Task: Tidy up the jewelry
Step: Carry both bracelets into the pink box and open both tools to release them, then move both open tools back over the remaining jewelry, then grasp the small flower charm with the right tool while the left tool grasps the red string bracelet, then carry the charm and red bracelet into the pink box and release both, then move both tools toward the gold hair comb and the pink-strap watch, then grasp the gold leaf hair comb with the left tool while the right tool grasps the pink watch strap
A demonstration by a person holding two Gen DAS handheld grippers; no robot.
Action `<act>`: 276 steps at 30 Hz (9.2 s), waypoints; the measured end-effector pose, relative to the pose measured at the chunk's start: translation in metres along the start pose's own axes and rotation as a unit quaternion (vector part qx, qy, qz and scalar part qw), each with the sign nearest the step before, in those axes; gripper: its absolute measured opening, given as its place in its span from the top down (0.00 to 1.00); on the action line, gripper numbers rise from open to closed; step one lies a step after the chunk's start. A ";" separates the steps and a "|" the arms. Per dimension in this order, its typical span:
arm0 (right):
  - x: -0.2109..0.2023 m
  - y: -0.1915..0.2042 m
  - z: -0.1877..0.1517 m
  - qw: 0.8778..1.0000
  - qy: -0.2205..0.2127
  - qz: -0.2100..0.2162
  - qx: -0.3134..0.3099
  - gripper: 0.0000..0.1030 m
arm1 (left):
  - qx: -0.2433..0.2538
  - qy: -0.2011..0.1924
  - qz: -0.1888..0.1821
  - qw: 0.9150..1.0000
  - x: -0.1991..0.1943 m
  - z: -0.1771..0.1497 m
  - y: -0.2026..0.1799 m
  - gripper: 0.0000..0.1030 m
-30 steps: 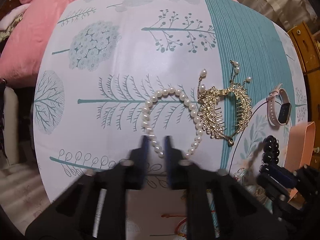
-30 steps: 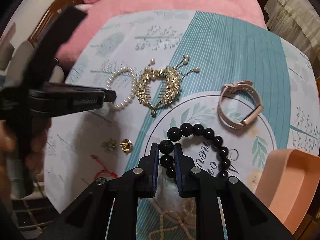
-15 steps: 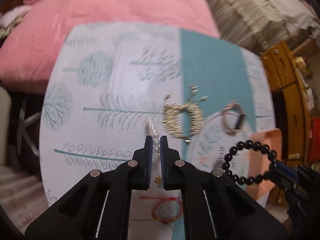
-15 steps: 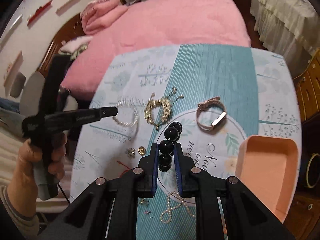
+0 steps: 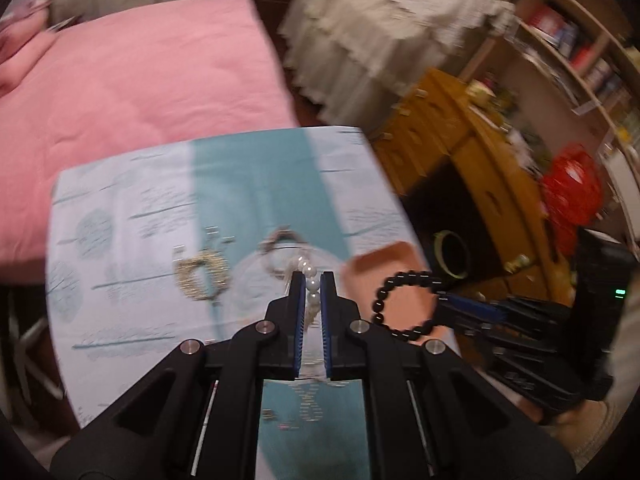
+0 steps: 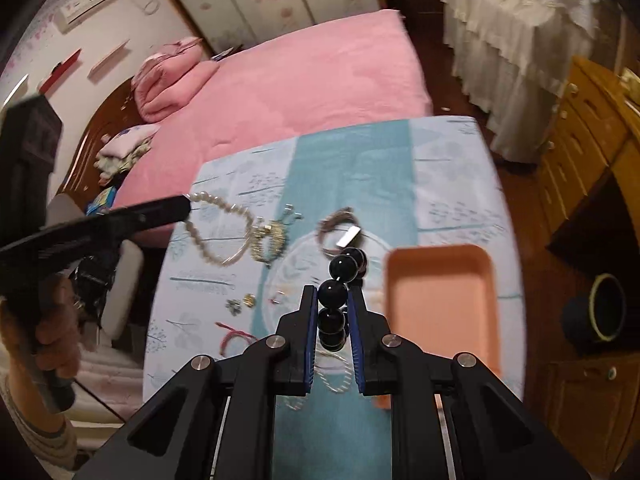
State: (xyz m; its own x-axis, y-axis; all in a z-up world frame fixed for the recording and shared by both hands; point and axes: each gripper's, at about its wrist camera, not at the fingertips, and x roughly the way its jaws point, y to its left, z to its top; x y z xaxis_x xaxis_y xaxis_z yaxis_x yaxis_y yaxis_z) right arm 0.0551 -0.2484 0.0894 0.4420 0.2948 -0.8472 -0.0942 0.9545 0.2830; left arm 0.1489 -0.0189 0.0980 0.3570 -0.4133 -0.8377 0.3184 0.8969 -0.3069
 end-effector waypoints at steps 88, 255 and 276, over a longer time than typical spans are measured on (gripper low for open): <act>0.184 0.130 -0.155 0.974 0.165 0.054 -0.147 0.75 | -0.243 0.085 0.119 0.959 0.075 -0.245 0.136 0.60; 0.225 0.035 0.070 0.995 0.090 0.044 0.021 0.75 | -0.158 0.038 0.193 0.968 0.146 -0.049 0.140 0.56; 0.286 0.031 0.090 0.994 0.097 -0.049 0.000 0.94 | -0.133 0.045 0.168 0.976 0.177 -0.028 0.121 0.56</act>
State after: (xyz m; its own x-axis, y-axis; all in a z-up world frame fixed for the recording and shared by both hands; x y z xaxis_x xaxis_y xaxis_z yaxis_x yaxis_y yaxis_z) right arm 0.2587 -0.1384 -0.1036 0.2694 0.2027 -0.9414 -0.0588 0.9792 0.1940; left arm 0.2259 0.0207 -0.0997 0.3192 -0.0835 -0.9440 -0.0462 0.9936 -0.1035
